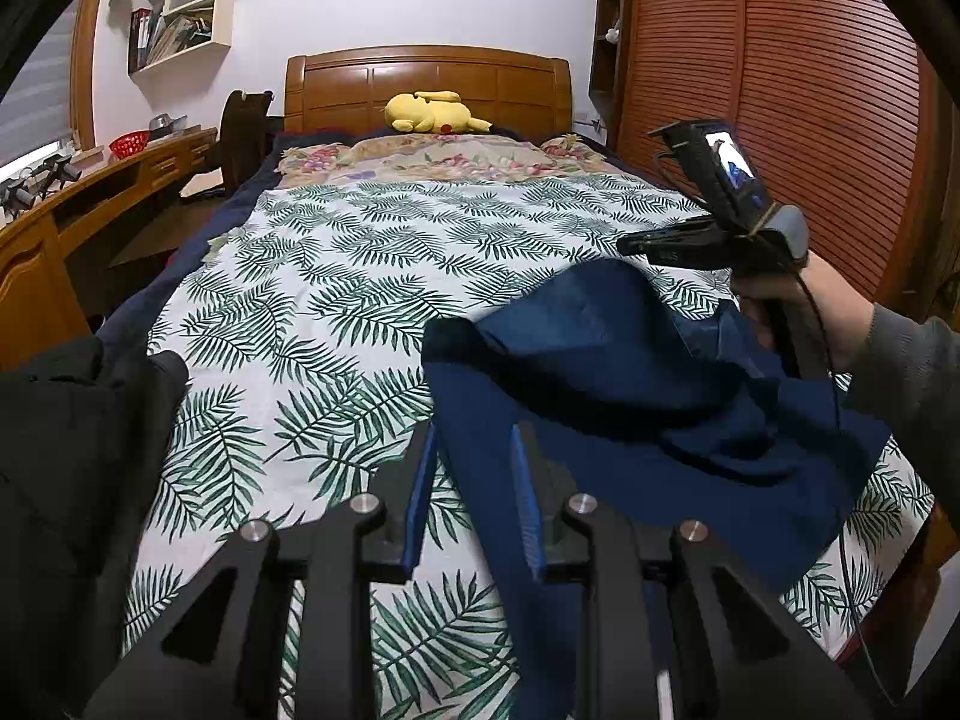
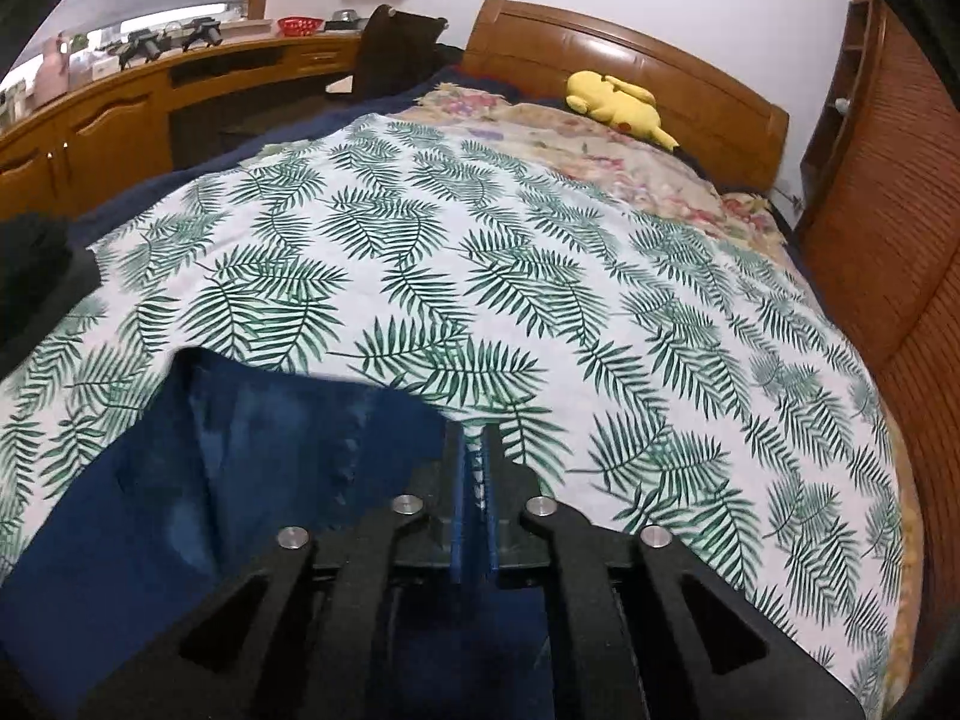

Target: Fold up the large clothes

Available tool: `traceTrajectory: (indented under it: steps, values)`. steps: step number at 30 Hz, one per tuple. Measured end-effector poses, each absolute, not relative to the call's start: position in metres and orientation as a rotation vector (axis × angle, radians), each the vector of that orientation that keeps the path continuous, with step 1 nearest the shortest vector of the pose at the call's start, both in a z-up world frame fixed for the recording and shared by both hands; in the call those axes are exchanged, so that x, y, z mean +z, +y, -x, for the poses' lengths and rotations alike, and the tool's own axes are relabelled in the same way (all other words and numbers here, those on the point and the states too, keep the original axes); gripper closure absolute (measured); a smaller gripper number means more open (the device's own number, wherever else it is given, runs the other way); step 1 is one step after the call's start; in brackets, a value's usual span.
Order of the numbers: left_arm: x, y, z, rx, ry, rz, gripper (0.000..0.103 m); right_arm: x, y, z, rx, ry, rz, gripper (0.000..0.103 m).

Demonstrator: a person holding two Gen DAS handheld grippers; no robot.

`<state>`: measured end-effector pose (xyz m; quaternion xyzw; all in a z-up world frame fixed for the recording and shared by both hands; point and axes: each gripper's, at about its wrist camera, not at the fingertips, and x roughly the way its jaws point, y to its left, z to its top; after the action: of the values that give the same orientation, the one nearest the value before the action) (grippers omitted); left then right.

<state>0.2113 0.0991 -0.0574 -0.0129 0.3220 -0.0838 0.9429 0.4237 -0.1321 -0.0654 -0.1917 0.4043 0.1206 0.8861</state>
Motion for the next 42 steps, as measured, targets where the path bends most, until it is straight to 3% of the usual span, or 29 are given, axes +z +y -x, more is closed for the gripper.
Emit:
traceTrajectory:
  steps: [1, 2, 3, 21, 23, 26, 28, 30, 37, 42]
  values:
    - [-0.057, 0.099, -0.211, -0.171, 0.656, 0.025, 0.080, -0.064, -0.132, -0.419, 0.265, 0.844, 0.397, 0.055]
    - [-0.057, 0.098, -0.211, -0.173, 0.654, 0.024, 0.080, -0.063, -0.130, -0.413, 0.262, 0.833, 0.403, 0.041]
    - [-0.056, 0.097, -0.211, -0.174, 0.653, 0.023, 0.080, -0.061, -0.130, -0.407, 0.265, 0.825, 0.406, 0.035]
    - [-0.083, 0.069, -0.224, -0.226, 0.746, -0.014, 0.079, -0.134, -0.140, -0.354, 0.445, 1.144, 0.393, 0.035]
    - [-0.087, 0.065, -0.226, -0.231, 0.758, -0.020, 0.079, -0.147, -0.145, -0.357, 0.444, 1.214, 0.386, 0.040]
    - [-0.089, 0.061, -0.226, -0.233, 0.766, -0.030, 0.079, -0.153, -0.149, -0.356, 0.453, 1.246, 0.391, 0.060]
    - [-0.089, 0.060, -0.225, -0.236, 0.765, -0.033, 0.079, -0.154, -0.148, -0.354, 0.455, 1.264, 0.417, 0.082]
    - [-0.090, 0.059, -0.224, -0.237, 0.767, -0.040, 0.079, -0.151, -0.147, -0.353, 0.453, 1.255, 0.466, 0.093]
    - [-0.087, 0.059, -0.219, -0.240, 0.760, -0.046, 0.079, -0.114, -0.147, -0.365, 0.366, 1.081, 0.524, 0.102]
    - [-0.085, 0.058, -0.217, -0.245, 0.752, -0.045, 0.079, -0.090, -0.143, -0.387, 0.280, 0.922, 0.536, 0.102]
